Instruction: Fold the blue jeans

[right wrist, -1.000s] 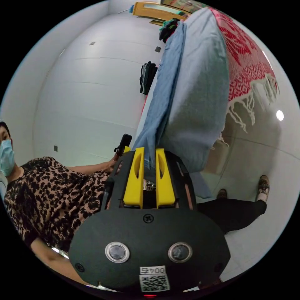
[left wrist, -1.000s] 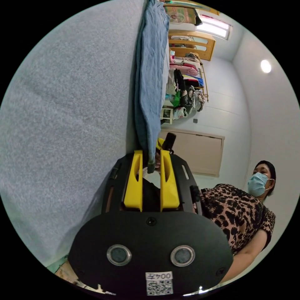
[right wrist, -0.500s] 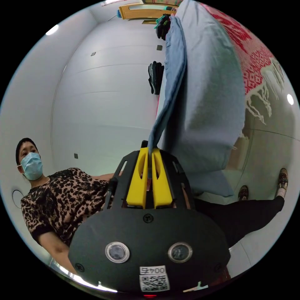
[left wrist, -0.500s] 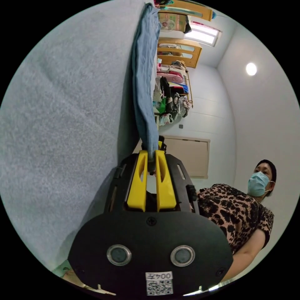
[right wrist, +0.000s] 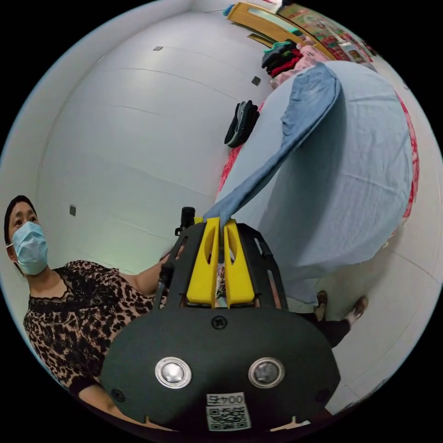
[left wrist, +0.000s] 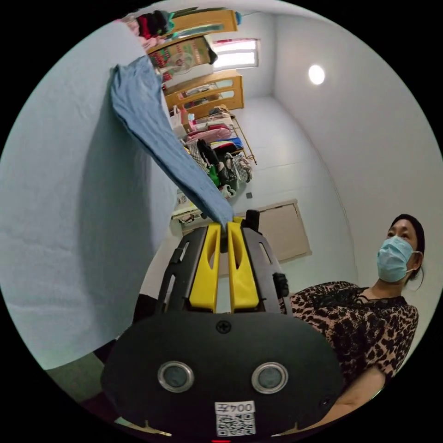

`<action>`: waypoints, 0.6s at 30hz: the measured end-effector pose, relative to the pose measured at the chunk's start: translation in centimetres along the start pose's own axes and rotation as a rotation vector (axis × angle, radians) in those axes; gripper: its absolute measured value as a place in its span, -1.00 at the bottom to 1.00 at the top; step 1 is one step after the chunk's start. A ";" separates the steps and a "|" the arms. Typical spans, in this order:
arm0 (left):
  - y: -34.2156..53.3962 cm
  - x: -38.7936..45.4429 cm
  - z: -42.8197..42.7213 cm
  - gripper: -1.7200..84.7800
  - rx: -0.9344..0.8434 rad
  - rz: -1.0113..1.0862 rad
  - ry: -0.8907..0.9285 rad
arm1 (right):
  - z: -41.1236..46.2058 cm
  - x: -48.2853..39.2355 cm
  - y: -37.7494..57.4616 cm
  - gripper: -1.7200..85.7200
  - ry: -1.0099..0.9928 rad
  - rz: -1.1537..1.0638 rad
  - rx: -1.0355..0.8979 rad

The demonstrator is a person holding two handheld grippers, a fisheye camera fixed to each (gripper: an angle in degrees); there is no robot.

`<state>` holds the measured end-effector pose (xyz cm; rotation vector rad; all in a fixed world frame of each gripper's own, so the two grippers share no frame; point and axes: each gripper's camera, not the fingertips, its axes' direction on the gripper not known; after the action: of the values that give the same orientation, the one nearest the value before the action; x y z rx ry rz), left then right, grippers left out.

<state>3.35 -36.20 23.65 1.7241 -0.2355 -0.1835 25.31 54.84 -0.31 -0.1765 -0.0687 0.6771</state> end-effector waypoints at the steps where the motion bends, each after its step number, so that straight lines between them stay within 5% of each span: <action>1: 0.0 1.4 -0.4 -0.89 0.000 0.039 -0.009 | 0.1 -1.3 -0.1 -0.97 0.003 -0.020 -0.003; 9: 6.1 8.2 -2.9 -0.89 0.011 0.121 -0.071 | 2.8 -8.5 4.6 -0.97 0.026 -0.095 -0.119; 18: 20.5 9.9 -2.7 -0.89 0.020 -0.123 -0.112 | 6.0 -10.6 18.0 -0.97 -0.025 0.035 -0.155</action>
<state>12.48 -39.38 44.46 1.7512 -0.2138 -0.3694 5.29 62.80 2.17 -0.3188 -0.1428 0.7091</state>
